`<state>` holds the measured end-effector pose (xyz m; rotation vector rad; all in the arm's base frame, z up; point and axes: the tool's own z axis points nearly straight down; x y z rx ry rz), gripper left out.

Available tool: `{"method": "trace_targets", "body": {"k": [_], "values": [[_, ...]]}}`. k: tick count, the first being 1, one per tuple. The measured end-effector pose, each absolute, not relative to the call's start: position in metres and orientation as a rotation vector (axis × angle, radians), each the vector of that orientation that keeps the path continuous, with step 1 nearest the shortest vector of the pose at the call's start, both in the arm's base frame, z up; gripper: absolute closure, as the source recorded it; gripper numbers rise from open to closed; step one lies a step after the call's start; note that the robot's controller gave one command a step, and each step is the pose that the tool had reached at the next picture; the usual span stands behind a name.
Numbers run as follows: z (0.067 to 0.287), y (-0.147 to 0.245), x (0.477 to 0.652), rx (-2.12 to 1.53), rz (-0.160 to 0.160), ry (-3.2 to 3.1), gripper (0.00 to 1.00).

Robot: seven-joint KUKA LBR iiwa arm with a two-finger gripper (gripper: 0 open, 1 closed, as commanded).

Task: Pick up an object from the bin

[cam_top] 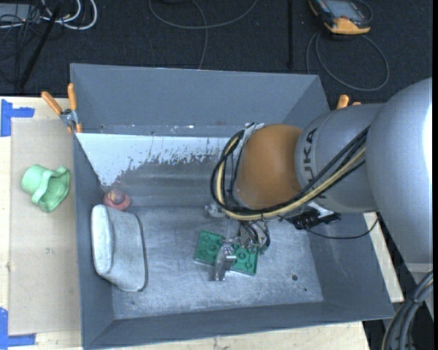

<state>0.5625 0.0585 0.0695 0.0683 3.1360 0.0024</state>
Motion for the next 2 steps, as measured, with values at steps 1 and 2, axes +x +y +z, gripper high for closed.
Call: {"method": "trace_targets", "body": {"k": [1, 2], "values": [[0.077, 0.061, 0.566, 0.068, 0.006, 3.125, 1.00], [0.225, 0.068, 0.560, 0.056, 0.003, 3.133, 1.00]]}}
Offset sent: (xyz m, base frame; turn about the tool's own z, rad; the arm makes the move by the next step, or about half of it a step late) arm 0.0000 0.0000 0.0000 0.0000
